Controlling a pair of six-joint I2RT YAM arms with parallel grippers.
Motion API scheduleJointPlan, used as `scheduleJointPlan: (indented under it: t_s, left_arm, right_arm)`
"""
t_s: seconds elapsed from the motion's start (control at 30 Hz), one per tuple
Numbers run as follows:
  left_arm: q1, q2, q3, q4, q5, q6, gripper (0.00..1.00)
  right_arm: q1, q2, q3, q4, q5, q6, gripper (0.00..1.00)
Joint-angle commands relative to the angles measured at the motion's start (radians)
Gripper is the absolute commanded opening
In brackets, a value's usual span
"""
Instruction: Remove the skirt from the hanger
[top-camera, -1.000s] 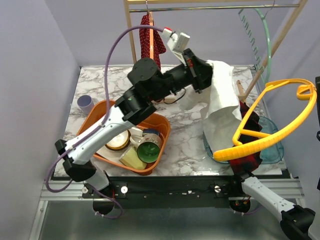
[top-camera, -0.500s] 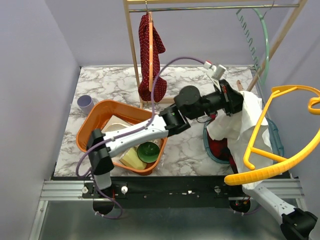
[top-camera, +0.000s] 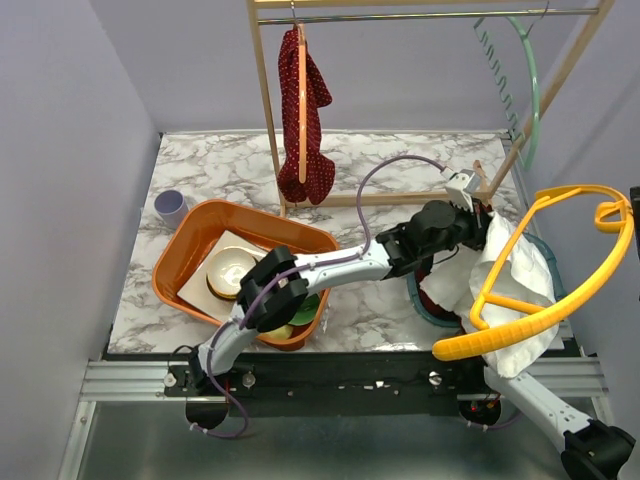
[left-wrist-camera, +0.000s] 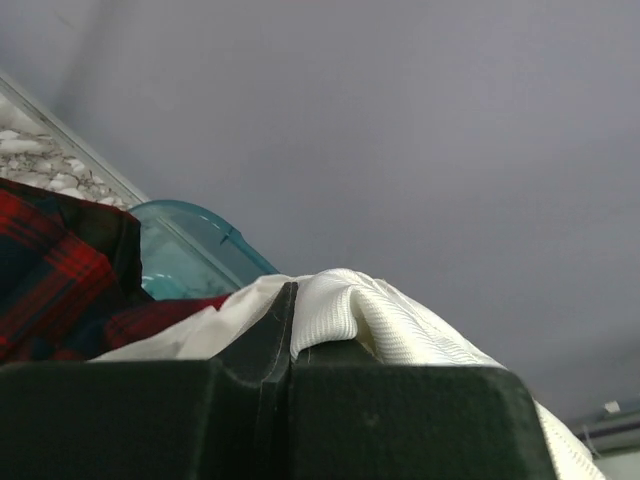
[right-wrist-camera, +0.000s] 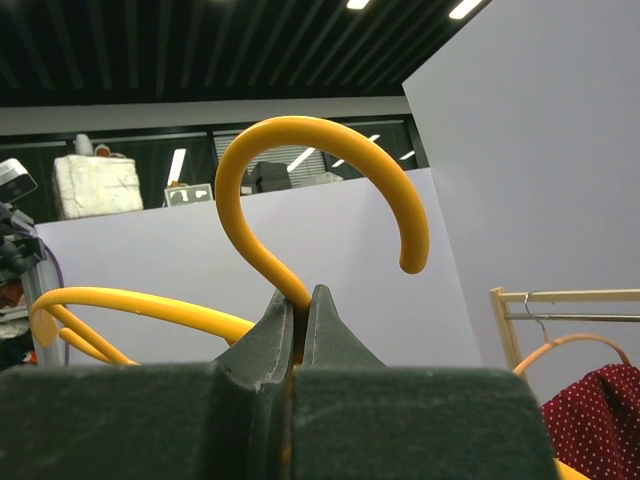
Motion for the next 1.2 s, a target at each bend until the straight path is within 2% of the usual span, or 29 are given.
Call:
scheduleJointPlan:
  t_s: [0.0, 0.1, 0.13, 0.2, 0.23, 0.3, 0.33, 0.4, 0.43, 0.53, 0.67, 0.87, 0.97, 1.0, 1.1, 1.17]
  left_arm:
    - [0.001, 0.144, 0.129, -0.058, -0.131, 0.016, 0.0]
    - [0.002, 0.222, 0.149, -0.095, -0.144, 0.003, 0.09]
    - [0.004, 0.236, 0.152, -0.104, -0.138, -0.006, 0.17]
    - [0.001, 0.256, 0.151, -0.118, -0.118, -0.012, 0.24]
    - [0.001, 0.253, 0.145, -0.125, -0.115, -0.011, 0.34]
    - [0.002, 0.22, 0.102, -0.124, -0.101, 0.002, 0.44]
    - [0.002, 0.198, 0.082, -0.121, -0.102, 0.009, 0.55]
    - [0.004, 0.118, 0.035, -0.116, -0.101, 0.049, 0.67]
    - [0.004, 0.091, 0.03, -0.122, -0.077, 0.072, 0.84]
    - [0.008, -0.001, 0.066, -0.194, -0.005, 0.155, 0.95]
    - [0.008, -0.131, 0.071, -0.248, 0.078, 0.195, 0.99]
    - [0.007, -0.308, -0.082, -0.248, 0.138, 0.184, 0.99]
    - [0.008, -0.412, -0.156, -0.309, 0.067, 0.236, 0.99]
    - [0.01, -0.438, -0.165, -0.379, 0.01, 0.282, 0.99]
    - [0.028, -0.526, -0.147, -0.539, -0.07, 0.331, 0.99]
    - [0.054, -0.599, -0.159, -0.584, -0.125, 0.315, 0.99]
  right_arm:
    - [-0.004, -0.022, 0.004, -0.055, -0.003, -0.018, 0.01]
    - [-0.004, -0.022, 0.006, -0.087, 0.0, -0.039, 0.01]
    - [-0.004, -0.024, 0.004, -0.099, 0.0, -0.045, 0.01]
    - [-0.004, -0.028, -0.01, -0.127, 0.014, -0.055, 0.01]
    - [-0.004, -0.03, -0.017, -0.131, 0.017, -0.056, 0.01]
    - [-0.004, -0.037, -0.042, -0.13, 0.026, -0.056, 0.01]
    - [-0.004, -0.037, -0.048, -0.127, 0.023, -0.055, 0.01]
    - [-0.005, -0.036, -0.054, -0.134, 0.017, -0.058, 0.01]
    - [-0.004, -0.036, -0.062, -0.139, 0.014, -0.058, 0.0]
    - [-0.004, -0.03, -0.073, -0.18, 0.019, -0.074, 0.01]
    - [-0.005, -0.024, -0.091, -0.243, 0.012, -0.094, 0.01]
    - [-0.004, -0.019, -0.117, -0.292, -0.021, -0.116, 0.01]
    - [-0.005, -0.008, -0.1, -0.329, -0.055, -0.137, 0.01]
    - [-0.005, 0.001, -0.094, -0.352, -0.069, -0.14, 0.01]
    - [-0.005, 0.005, -0.086, -0.377, -0.152, -0.151, 0.01]
    - [-0.005, 0.002, -0.103, -0.383, -0.227, -0.17, 0.01]
